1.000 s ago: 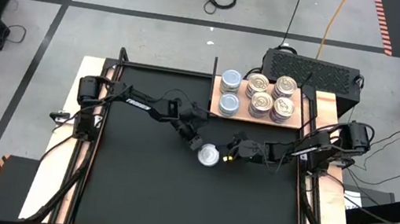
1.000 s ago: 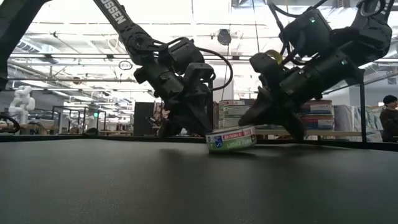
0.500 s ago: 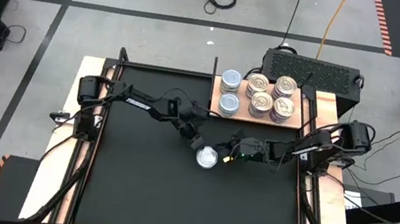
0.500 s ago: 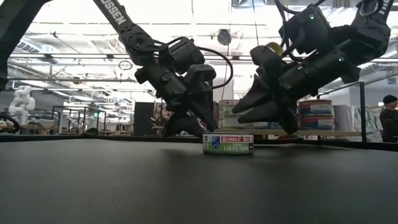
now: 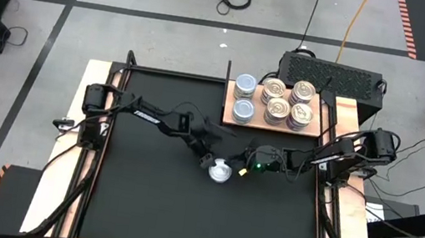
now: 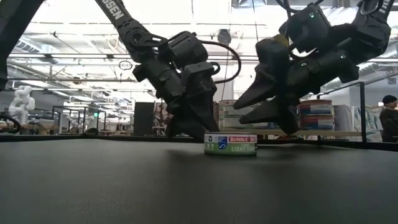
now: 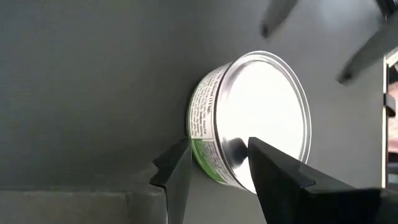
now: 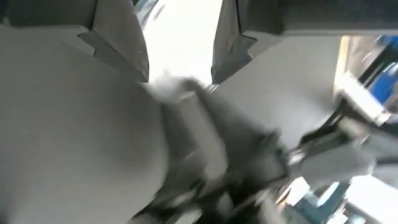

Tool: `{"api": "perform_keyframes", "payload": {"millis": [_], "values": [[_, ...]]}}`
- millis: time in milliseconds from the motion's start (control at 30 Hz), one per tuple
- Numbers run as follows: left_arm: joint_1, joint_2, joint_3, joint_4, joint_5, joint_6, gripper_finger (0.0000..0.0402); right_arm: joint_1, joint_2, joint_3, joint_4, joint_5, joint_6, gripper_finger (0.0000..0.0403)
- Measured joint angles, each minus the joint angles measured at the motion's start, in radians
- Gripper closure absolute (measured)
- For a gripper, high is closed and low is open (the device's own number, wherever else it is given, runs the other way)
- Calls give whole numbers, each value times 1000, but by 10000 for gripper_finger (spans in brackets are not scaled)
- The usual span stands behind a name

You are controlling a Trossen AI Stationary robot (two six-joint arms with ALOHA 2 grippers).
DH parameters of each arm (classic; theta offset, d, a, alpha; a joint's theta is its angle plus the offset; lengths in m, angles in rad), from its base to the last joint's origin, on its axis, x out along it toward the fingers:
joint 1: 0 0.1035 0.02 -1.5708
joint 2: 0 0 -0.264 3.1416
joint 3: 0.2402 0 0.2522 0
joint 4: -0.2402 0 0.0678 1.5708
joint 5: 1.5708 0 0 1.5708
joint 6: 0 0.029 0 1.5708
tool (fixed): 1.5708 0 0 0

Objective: Stack canned seafood by type on shelf
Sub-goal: Stack the green tuna can on top of the other green tuna can on the shelf

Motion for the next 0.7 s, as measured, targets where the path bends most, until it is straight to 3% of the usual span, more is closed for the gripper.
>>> {"api": "perform_keyframes", "payload": {"millis": [133, 267, 533, 700], "values": [[-4, 0, 0, -3, -4, 13, 244, 26, 0, 0, -67, -178, -17, 234], [-4, 0, 0, -7, -5, 35, 244, 98, 0, 1, -108, -211, -98, 245], [-3, 0, 0, -11, 9, 37, 248, 155, 36, 0, -109, -165, -115, 300], [-1, -2, 2, -28, 31, 32, 303, 149, 40, 0, -102, -129, -115, 325]]}}
